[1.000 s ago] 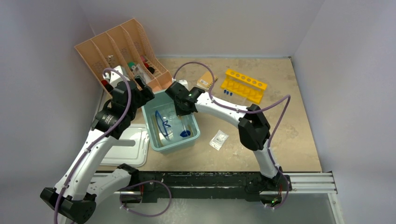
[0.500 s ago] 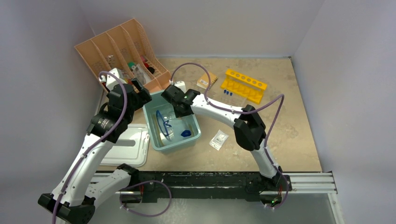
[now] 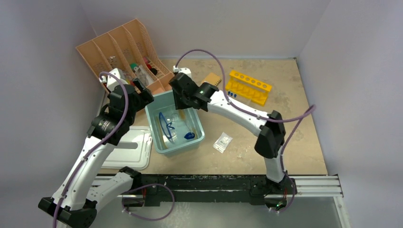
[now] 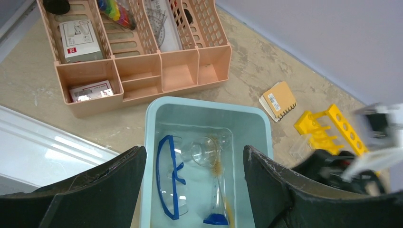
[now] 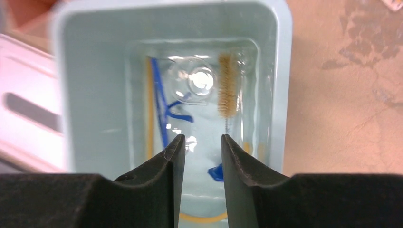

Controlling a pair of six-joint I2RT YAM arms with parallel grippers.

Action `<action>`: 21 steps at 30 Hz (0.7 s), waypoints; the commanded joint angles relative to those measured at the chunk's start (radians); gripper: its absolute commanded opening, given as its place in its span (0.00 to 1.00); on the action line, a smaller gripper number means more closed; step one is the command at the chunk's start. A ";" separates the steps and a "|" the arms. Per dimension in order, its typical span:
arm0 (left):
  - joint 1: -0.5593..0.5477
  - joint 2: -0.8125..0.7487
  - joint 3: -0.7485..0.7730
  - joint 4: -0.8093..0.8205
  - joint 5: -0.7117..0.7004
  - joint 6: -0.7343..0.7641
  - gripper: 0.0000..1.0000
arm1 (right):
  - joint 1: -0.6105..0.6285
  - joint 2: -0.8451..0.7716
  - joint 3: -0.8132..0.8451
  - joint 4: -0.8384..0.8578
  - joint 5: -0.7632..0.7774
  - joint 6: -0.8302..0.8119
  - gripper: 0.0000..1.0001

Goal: Organize the chemistry lab equipment

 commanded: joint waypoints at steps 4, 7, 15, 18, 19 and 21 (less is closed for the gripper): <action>0.003 -0.005 0.047 0.045 0.011 0.039 0.74 | -0.056 -0.223 -0.056 0.117 -0.049 0.025 0.37; 0.003 -0.007 0.051 0.051 0.023 0.047 0.74 | -0.111 -0.332 -0.185 0.144 -0.005 0.092 0.44; 0.004 -0.024 0.033 0.111 0.030 0.054 0.74 | -0.200 -0.471 -0.406 -0.006 0.124 0.190 0.63; 0.004 -0.020 0.027 0.139 0.049 0.062 0.74 | -0.204 -0.487 -0.504 -0.051 0.109 0.230 0.69; 0.004 -0.017 0.025 0.152 0.064 0.068 0.74 | -0.205 -0.492 -0.544 -0.048 0.091 0.238 0.70; 0.004 -0.010 0.023 0.167 0.089 0.072 0.74 | -0.205 -0.505 -0.628 -0.037 0.044 0.267 0.72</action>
